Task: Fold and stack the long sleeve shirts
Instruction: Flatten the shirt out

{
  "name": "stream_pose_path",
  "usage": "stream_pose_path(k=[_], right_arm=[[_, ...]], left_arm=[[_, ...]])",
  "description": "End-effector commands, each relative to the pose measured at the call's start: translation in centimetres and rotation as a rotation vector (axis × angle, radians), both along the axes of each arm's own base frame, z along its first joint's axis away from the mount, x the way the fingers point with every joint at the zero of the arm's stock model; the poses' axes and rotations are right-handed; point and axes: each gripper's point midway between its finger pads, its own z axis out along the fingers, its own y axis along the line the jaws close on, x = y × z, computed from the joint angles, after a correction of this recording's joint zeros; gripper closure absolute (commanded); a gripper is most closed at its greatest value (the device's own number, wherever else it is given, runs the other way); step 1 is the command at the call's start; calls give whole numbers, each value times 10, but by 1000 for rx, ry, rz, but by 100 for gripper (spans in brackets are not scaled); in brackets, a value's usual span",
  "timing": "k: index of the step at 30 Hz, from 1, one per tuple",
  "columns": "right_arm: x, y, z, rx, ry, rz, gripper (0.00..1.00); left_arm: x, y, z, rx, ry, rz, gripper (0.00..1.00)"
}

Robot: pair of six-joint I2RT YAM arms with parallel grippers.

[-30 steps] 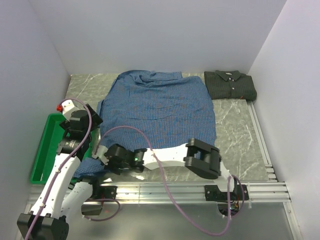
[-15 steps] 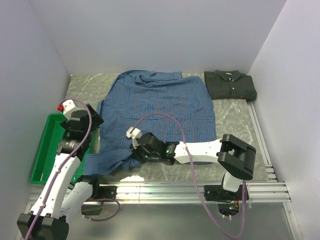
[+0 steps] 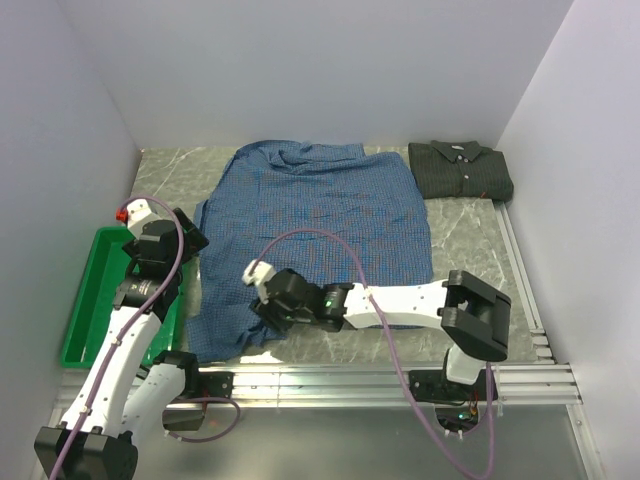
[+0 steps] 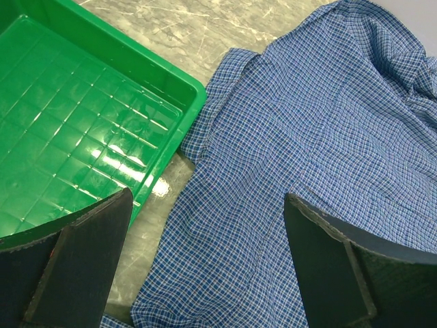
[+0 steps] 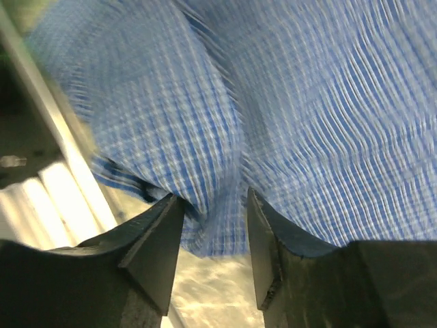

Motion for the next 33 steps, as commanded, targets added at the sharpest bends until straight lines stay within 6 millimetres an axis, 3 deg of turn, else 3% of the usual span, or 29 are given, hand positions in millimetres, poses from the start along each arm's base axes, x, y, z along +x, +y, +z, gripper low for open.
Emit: stream_pose_path(k=[1, 2, 5, 11, 18, 21, 26, 29, 31, 32, 33], right_arm=[[-8, 27, 61, 72, -168, 105, 49], [-11, 37, 73, 98, -177, 128, 48], [-18, 57, 81, 104, -208, 190, 46], [-32, 92, 74, 75, -230, 286, 42], [-49, 115, 21, -21, -160, 370, 42], [-59, 119, 6, -34, -120, 414, 42], [-58, 122, -17, -85, -113, 409, 42], [-53, 122, -32, -115, -120, 393, 47], [-52, 123, -34, -119, -125, 392, 56], [-53, 124, -35, -120, -124, 396, 61], [-53, 124, -34, -117, -122, 399, 73]], left_arm=[[4, 0, 13, -9, -38, 2, 2], [4, 0, 13, -10, -37, 3, 2], [3, 1, 13, -9, -39, 7, 2], [4, 0, 12, -11, -36, 3, 2], [4, -1, 11, -13, -33, -4, 2], [5, -2, 11, -14, -33, -7, 2], [5, -1, 12, -13, -33, -4, 2], [5, -2, 11, -15, -33, -8, 2], [6, -2, 10, -15, -28, -10, 2], [5, -2, 10, -15, -28, -8, 2], [5, -2, 10, -15, -30, -10, 2]])
